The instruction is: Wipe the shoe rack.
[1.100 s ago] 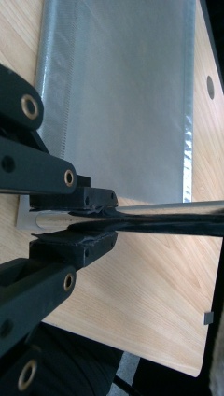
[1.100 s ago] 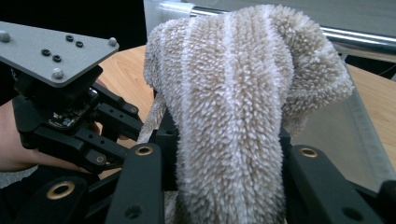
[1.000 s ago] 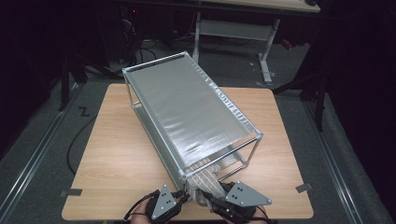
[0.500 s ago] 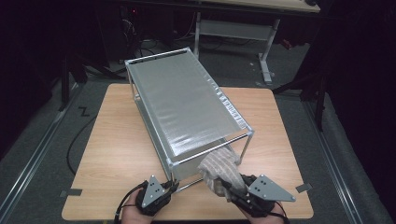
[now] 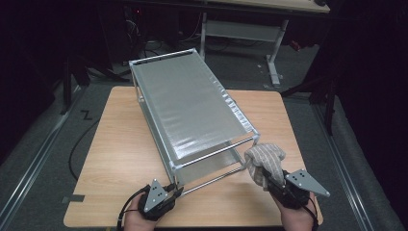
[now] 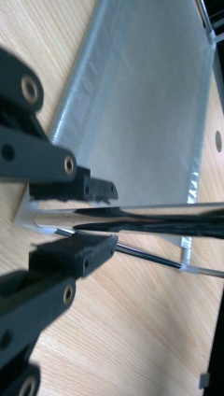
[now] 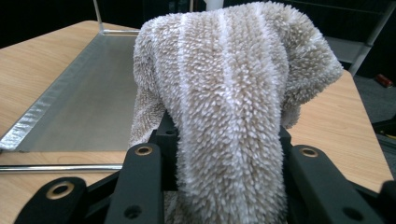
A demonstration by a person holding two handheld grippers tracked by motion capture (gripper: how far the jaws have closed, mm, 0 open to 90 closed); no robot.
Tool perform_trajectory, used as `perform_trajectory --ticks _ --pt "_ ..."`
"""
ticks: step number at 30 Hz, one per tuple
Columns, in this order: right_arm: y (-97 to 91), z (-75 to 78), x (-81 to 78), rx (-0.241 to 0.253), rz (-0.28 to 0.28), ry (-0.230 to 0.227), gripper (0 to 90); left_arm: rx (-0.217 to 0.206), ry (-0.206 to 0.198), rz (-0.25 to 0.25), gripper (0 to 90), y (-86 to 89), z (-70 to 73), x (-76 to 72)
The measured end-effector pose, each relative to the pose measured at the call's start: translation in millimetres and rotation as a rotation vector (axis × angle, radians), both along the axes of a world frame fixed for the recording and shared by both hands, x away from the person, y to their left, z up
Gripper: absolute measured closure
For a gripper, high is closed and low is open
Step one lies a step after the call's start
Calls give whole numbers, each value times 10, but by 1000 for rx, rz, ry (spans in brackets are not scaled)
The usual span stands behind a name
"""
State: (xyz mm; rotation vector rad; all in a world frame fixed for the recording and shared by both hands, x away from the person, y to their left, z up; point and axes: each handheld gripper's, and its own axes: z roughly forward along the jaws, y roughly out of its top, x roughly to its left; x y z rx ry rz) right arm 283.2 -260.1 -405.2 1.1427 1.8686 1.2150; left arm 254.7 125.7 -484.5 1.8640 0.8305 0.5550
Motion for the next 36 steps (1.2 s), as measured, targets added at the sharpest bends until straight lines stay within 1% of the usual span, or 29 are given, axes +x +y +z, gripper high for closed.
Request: perform_trajectory --ticks 1,2,3,4,5,6,7,8,10,11,14,15,17,18,19,20,22,24,26,27,28,29,30,31,32,33,34,35,36 --pt "0 0 0 0 0 0 615 0 0 0 671 0 0 0" --pt "10 16 -11 -5 -15 -20 614 5 -7 2 671 -14 2 0" --pt "10 16 -11 -5 -15 -20 614 14 -16 7 671 -31 2 1" --pt "43 45 -28 -11 -23 -55 613 23 -29 21 727 -53 7 4" --pt "43 45 -28 -11 -23 -55 613 23 -29 21 762 -53 7 4" --pt "90 63 -17 -31 -27 -72 611 30 -29 25 781 -71 9 14" --pt "90 63 -17 -31 -27 -72 611 30 -29 25 784 -71 9 14" --pt "133 45 26 -56 -34 -79 610 25 -30 25 785 -80 2 18" --pt "142 25 55 -60 -37 -74 611 25 -30 24 786 -80 2 19" --pt "145 -23 104 -55 -33 -50 612 30 -31 22 786 -76 3 18" --pt "137 -92 146 -58 -34 -20 613 26 -27 13 786 -72 -5 17" --pt "137 -92 146 -58 -34 -20 613 25 -28 12 786 -71 -6 17" --pt "129 -134 167 -62 -35 -2 614 24 -26 9 786 -71 -5 16" --pt "126 -156 177 -68 -31 9 614 26 -25 5 786 -69 -4 15" --pt "128 -210 195 -86 -30 26 614 28 -25 3 786 -67 -3 12" --pt "128 -210 195 -86 -30 26 614 28 -25 3 786 -67 -3 12" --pt "137 -278 218 -98 -21 52 614 23 -17 -2 786 -72 -4 2" --pt "146 -363 252 -113 -11 84 614 31 -28 -5 786 -67 2 6" --pt "158 -432 280 -126 -5 114 614 40 -29 -5 785 -72 8 3" --pt "165 -509 307 -135 6 151 614 41 -27 -4 785 -73 11 2" --pt "168 -545 322 -140 12 168 614 40 -23 -7 785 -73 13 1" --pt "168 -545 322 -140 12 168 614 40 -23 -7 785 -73 13 1" --pt "170 -613 351 -156 25 203 615 37 -20 -6 786 -74 16 1" --pt "170 -613 351 -156 25 203 615 37 -20 -6 786 -74 16 1" --pt "169 -677 379 -160 41 256 614 31 -15 -5 787 -76 19 0" --pt "168 -707 395 -165 50 278 613 31 -15 -4 787 -77 20 0" --pt "168 -707 395 -165 50 278 613 31 -15 -4 787 -77 20 0" --pt "168 -735 408 -168 55 296 610 31 -14 -3 787 -77 20 -1" --pt "170 -790 431 -173 65 332 598 32 -16 0 786 -79 20 -3"
